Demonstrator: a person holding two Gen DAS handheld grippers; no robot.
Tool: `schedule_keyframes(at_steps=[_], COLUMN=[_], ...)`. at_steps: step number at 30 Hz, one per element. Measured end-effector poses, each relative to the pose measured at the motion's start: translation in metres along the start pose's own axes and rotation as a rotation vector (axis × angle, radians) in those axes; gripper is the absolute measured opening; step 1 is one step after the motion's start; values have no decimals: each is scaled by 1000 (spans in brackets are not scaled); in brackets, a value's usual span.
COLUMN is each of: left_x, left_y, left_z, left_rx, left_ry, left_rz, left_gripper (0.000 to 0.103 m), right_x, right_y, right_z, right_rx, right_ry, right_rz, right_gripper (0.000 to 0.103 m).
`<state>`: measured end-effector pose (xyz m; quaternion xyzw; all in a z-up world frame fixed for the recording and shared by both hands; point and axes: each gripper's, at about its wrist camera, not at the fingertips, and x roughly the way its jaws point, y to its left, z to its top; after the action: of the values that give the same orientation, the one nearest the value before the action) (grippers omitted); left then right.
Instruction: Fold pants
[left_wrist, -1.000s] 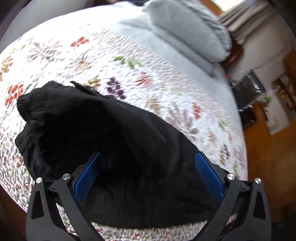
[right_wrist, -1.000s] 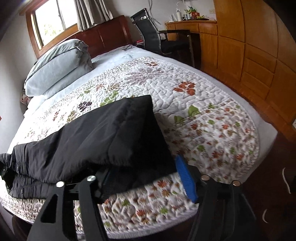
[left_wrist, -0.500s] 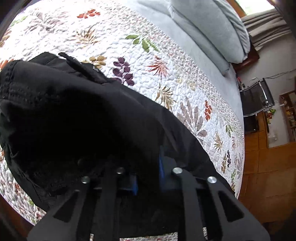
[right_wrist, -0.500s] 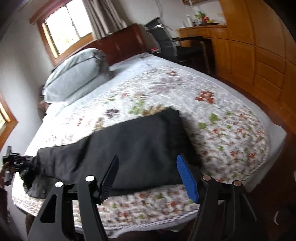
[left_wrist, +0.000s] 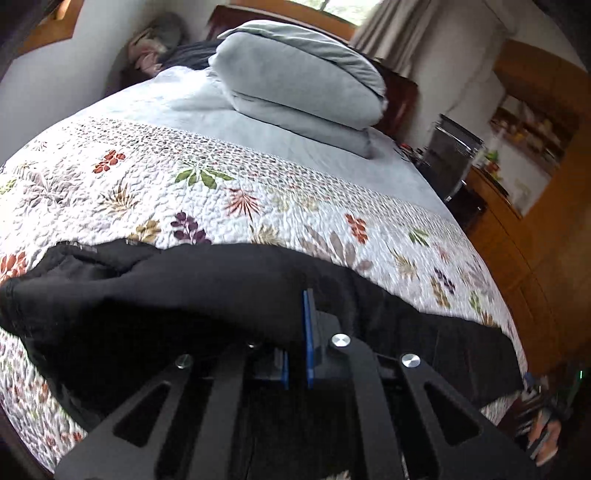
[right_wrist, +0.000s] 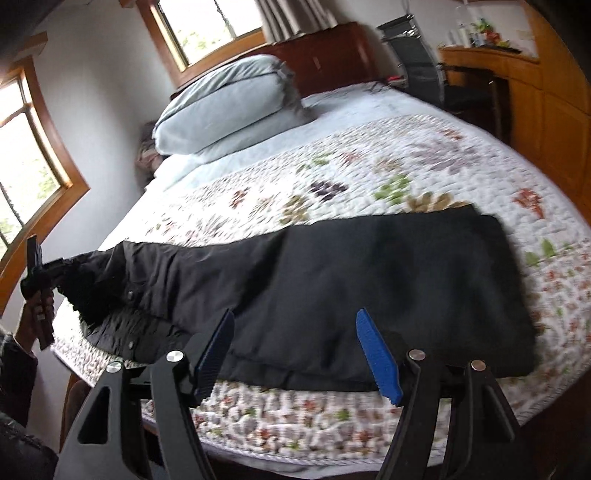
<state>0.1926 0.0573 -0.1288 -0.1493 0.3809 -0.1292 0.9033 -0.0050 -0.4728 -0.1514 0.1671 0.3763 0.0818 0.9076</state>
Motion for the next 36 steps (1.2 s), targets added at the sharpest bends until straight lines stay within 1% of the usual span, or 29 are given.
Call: schedule_keyframes(at_steps=[1,4,7,9,11,12,13,14,15,16,17,18,19,20,21,25,27,28,30,32,33,35,36], left_x=[-2,-14,-18,-16,-11,-9,-7,-7,-13,-18,-26,-35,-41,-47,-50,-61,-74,-78,-82,-77,-72,-60,-52], left_y=[1,8,21,32,43,48,54,60,68,72,79,89,96,107,114,139,145,146,153,166,172,175,178], left_z=[-5,-37,-64,-84,-97,-103,-110,-114,-118,-119,-119,-119,-119,-118,-118,-111,-102,-98,-90,-82,-77,-66,-63], left_rx=[1,-13,-74,-112,-147,-170,-199,-225,-268,-296,-333,-390,-429,-495,-536,-736,-805,-817,-848,-901,-924,-895,-903], left_ry=[3,26,64,93,123,141,163,170,155,136,110,72,51,28,24,3,-35,-32,8,52,80,122,138], left_rz=[-5,-7,-15,-22,-29,-31,-38,-47,-60,-64,-56,-37,-27,-26,-44,-151,-197,-181,-103,-46,0,61,96], left_gripper=[4,4,4,5,7,11,14,21,33,40,55,67,71,71,71,72,73,75,78,79,80,81,83], right_x=[6,16,29,35,42,44,46,46,44,42,40,38,37,36,37,41,43,44,46,51,53,55,55], right_y=[4,13,25,30,32,31,29,27,24,20,17,14,11,8,5,0,3,4,9,15,17,22,24], right_z=[-1,-4,-5,-6,-9,-10,-11,-12,-13,-14,-15,-16,-16,-17,-17,-21,-24,-25,-26,-25,-25,-24,-24], right_rx=[-4,-12,-15,-17,3,14,27,44,59,72,88,106,117,134,148,196,193,187,172,154,148,140,139], right_ry=[14,34,53,66,88,95,100,104,103,102,101,100,100,102,104,128,139,140,142,149,152,150,146], right_rz=[10,36,86,102,112,113,113,109,105,103,105,107,108,112,114,124,116,116,119,119,118,130,136], right_gripper=[70,70,70,70,70,70,70,70,70,70,70,70,70,70,70,71,71,71,71,71,71,71,71])
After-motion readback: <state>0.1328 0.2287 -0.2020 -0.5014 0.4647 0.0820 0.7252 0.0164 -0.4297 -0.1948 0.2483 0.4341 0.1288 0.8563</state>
